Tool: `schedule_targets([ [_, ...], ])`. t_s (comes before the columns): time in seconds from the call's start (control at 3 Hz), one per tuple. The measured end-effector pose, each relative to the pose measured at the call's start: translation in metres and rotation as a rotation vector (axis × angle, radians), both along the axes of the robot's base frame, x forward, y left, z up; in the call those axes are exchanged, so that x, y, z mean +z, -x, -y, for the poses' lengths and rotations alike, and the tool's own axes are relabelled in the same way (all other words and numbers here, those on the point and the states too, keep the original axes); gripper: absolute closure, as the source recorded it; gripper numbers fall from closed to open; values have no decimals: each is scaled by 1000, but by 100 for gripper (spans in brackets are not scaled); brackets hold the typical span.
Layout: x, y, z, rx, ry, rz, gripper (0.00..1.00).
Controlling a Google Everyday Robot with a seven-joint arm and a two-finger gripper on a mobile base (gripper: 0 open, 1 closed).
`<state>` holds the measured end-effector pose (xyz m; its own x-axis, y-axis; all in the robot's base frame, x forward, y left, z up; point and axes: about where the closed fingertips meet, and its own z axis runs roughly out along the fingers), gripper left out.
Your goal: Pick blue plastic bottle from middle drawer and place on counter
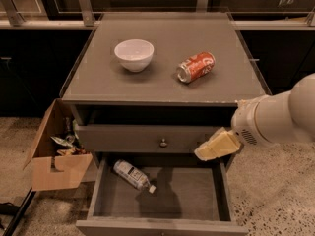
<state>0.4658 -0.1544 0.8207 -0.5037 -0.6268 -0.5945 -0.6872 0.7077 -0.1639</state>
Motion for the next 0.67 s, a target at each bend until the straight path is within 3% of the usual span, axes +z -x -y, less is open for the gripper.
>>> schedule_targets([
  [0.67, -84, 7, -7, 18, -80, -230, 0],
])
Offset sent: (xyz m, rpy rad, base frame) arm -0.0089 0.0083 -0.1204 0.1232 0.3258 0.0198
